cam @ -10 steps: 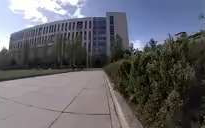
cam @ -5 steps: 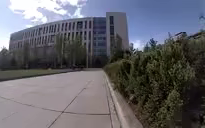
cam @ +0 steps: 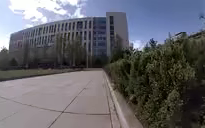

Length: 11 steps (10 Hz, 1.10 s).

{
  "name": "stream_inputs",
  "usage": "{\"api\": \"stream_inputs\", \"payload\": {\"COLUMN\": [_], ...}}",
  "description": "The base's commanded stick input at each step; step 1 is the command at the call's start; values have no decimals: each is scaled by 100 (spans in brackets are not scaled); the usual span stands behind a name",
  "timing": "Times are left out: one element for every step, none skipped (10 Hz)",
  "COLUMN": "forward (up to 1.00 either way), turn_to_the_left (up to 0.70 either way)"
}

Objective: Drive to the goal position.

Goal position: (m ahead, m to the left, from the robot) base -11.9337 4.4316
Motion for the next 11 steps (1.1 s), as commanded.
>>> {"api": "stream_inputs", "payload": {"forward": [4,4,4,4,4,4,5,5,4,4,4], "turn_to_the_left": [0,0,0,0,0,0,0,0,0,0,0]}}
